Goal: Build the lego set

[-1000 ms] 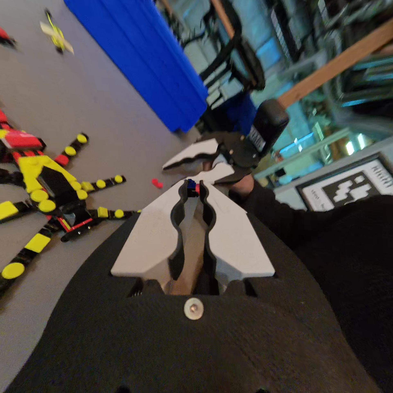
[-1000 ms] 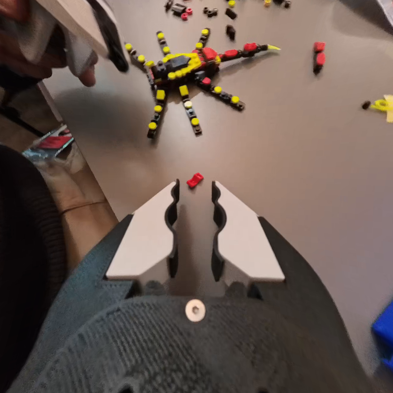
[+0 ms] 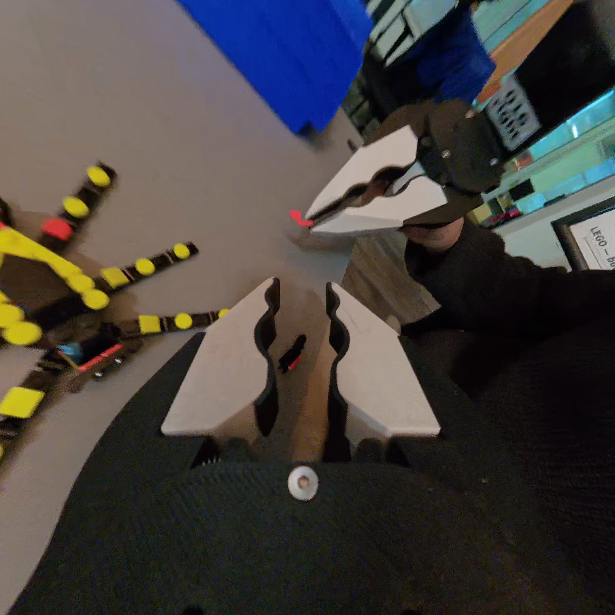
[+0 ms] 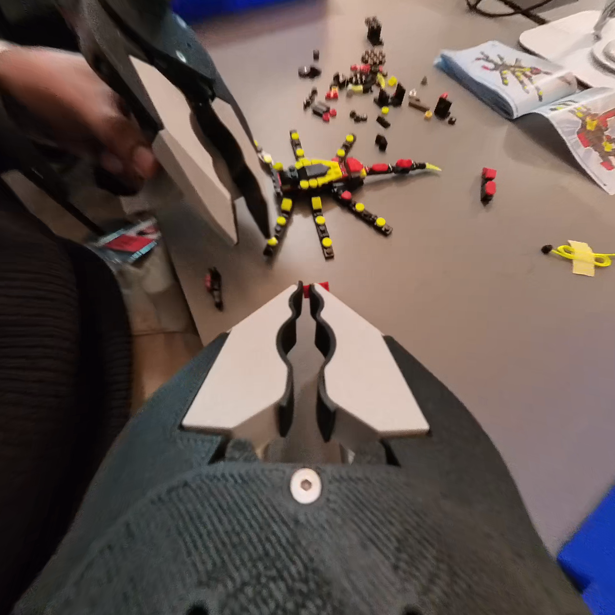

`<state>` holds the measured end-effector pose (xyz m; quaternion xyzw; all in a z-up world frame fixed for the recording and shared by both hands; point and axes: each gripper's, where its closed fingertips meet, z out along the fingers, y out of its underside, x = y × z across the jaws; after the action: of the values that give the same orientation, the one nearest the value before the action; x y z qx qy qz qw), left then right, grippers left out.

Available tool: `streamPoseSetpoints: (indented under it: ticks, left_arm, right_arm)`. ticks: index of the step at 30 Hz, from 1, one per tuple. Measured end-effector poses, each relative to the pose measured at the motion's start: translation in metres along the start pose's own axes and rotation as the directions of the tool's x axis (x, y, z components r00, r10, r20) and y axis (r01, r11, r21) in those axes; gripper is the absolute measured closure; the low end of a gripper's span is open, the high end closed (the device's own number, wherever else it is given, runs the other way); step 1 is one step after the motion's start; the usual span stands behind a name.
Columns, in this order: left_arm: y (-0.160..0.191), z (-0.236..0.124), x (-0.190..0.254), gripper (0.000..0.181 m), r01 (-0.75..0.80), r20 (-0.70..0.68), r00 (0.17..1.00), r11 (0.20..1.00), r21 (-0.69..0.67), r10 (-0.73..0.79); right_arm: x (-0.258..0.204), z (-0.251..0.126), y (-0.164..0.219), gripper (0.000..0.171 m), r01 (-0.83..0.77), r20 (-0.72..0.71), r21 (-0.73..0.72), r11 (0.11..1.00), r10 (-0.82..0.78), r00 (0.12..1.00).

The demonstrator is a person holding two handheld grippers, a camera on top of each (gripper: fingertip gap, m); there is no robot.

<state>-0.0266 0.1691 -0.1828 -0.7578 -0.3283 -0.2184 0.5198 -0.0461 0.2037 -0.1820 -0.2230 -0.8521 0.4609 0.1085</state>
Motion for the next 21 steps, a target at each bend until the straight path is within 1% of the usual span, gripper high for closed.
streamPoseSetpoints:
  ticks: [2, 3, 5, 7, 10, 12, 14, 16, 17, 19, 21]
  left_arm:
    - [-0.012, -0.009, 0.006, 0.153, -0.057, -0.019, 0.998, 0.996, 0.07, 0.058]
    - [-0.016, -0.011, 0.01, 0.151, -0.075, -0.033, 0.996, 0.993, 0.093, 0.078]
    - [-0.022, -0.012, 0.027, 0.146, -0.114, -0.102, 0.987, 0.984, 0.135, 0.128]
    - [-0.019, -0.01, 0.039, 0.145, -0.138, -0.155, 0.975, 0.982, 0.128, 0.157]
    - [-0.008, -0.009, 0.065, 0.151, -0.158, -0.296, 0.938, 0.983, 0.091, 0.179]
    - [-0.006, -0.009, 0.075, 0.152, -0.174, -0.341, 0.92, 0.98, 0.091, 0.195]
    - [-0.008, -0.009, 0.076, 0.156, -0.202, -0.322, 0.919, 0.973, 0.115, 0.229]
    - [-0.008, -0.008, 0.072, 0.17, -0.216, -0.29, 0.927, 0.97, 0.115, 0.24]
    - [-0.009, -0.008, 0.071, 0.174, -0.213, -0.283, 0.929, 0.97, 0.115, 0.238]
    - [-0.009, -0.005, 0.068, 0.175, -0.198, -0.267, 0.938, 0.973, 0.115, 0.222]
    - [-0.006, -0.003, 0.069, 0.175, -0.186, -0.281, 0.937, 0.978, 0.098, 0.207]
  right_arm:
    - [-0.009, -0.005, -0.009, 0.17, -0.058, 0.085, 0.055, 0.997, 0.053, 0.995]
    - [-0.02, -0.007, -0.014, 0.17, -0.085, 0.166, 0.084, 0.993, 0.071, 0.984]
    - [-0.047, -0.011, -0.021, 0.171, -0.139, 0.351, 0.107, 0.984, 0.093, 0.932]
    - [-0.063, -0.013, -0.022, 0.17, -0.172, 0.455, 0.093, 0.981, 0.112, 0.884]
    - [-0.066, -0.021, -0.034, 0.17, -0.244, 0.51, 0.133, 0.961, 0.144, 0.848]
    - [-0.063, -0.029, -0.042, 0.17, -0.315, 0.549, 0.163, 0.935, 0.179, 0.816]
    - [-0.059, -0.034, -0.049, 0.171, -0.383, 0.575, 0.182, 0.906, 0.218, 0.789]
    - [-0.056, -0.038, -0.056, 0.171, -0.441, 0.599, 0.206, 0.873, 0.244, 0.762]
    - [-0.054, -0.038, -0.058, 0.171, -0.46, 0.602, 0.208, 0.863, 0.257, 0.756]
    - [-0.053, -0.033, -0.055, 0.171, -0.458, 0.582, 0.194, 0.867, 0.274, 0.766]
    - [-0.055, -0.029, -0.052, 0.171, -0.451, 0.573, 0.179, 0.874, 0.28, 0.77]
